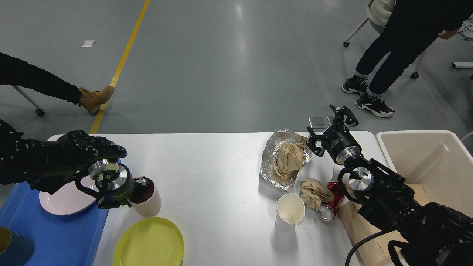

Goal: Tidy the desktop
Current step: 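Lift the pink cup with the left gripper and carry it upward, then lower the pink cup onto the blue tray and release it, then raise the left gripper away from the pink cup, then lower the left gripper toward the yellow plate's rim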

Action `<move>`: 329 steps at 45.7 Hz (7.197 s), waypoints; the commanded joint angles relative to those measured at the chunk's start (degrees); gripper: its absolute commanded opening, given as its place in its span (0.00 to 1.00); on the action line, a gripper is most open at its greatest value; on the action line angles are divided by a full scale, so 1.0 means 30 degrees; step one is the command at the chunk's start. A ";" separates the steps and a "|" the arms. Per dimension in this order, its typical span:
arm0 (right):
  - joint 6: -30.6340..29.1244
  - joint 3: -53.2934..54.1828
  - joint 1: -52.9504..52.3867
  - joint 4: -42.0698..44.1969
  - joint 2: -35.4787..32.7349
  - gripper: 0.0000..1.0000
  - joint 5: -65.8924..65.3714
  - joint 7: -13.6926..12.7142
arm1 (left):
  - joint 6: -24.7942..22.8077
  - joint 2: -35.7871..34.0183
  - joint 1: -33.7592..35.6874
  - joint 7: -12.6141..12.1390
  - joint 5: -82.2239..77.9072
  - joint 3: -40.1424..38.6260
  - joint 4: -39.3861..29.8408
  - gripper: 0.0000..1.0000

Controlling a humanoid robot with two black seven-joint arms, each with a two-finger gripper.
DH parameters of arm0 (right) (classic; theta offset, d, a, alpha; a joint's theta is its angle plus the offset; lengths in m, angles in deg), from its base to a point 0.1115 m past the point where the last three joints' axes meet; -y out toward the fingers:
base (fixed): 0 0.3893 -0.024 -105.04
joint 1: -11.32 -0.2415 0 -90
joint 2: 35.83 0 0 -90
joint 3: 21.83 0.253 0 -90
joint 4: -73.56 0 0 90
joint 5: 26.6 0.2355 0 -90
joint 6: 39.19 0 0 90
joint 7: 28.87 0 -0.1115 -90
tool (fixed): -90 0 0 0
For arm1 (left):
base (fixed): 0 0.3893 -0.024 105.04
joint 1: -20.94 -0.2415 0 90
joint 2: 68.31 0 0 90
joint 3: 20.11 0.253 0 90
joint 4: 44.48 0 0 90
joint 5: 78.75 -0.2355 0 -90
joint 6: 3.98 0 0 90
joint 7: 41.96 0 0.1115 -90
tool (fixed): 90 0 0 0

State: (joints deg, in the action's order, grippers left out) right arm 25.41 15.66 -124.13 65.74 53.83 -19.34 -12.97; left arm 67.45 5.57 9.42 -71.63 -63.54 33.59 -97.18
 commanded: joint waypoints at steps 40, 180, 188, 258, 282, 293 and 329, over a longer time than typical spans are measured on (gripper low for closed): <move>0.0000 -0.0016 0.0001 0.0000 -0.0001 1.00 0.0009 0.0000 | -0.5821 -0.3417 1.2185 -0.1652 0.0759 0.3511 -0.8093 0.00; 0.0000 0.0012 0.0001 0.0000 -0.0001 1.00 0.0009 0.0000 | 0.3463 -0.5321 0.1615 0.4530 -0.7003 0.6592 -0.7334 0.00; 0.0000 -0.0017 0.0001 0.0000 0.0028 1.00 0.0009 0.0000 | 0.3258 -0.5408 0.1703 0.4501 -0.7003 0.6562 -0.7363 0.19; 0.0000 0.0012 0.0001 0.0000 -0.0001 1.00 0.0009 0.0000 | -1.2146 -0.4208 1.9922 0.5819 -0.4338 0.8760 -0.7656 0.94; 0.0000 0.0012 0.0001 0.0000 0.0028 1.00 0.0009 0.0000 | -0.7590 -0.3093 2.1801 0.6932 -0.2813 0.8848 -1.2076 0.92; 0.0000 -0.0017 0.0001 0.0000 -0.0001 1.00 -0.0020 0.0000 | -0.1079 -0.4090 1.9957 0.6757 -0.2872 0.8410 -1.4540 0.92; 0.0000 0.0013 0.0001 0.0000 -0.0001 1.00 0.0009 0.0000 | -0.4624 -0.3916 0.7360 0.6493 -0.3281 0.4103 -1.0351 0.94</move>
State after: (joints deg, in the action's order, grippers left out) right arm 25.41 15.64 -124.12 65.74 53.84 -19.30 -12.97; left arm 53.34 -7.92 36.27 -52.03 -72.76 48.00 -129.81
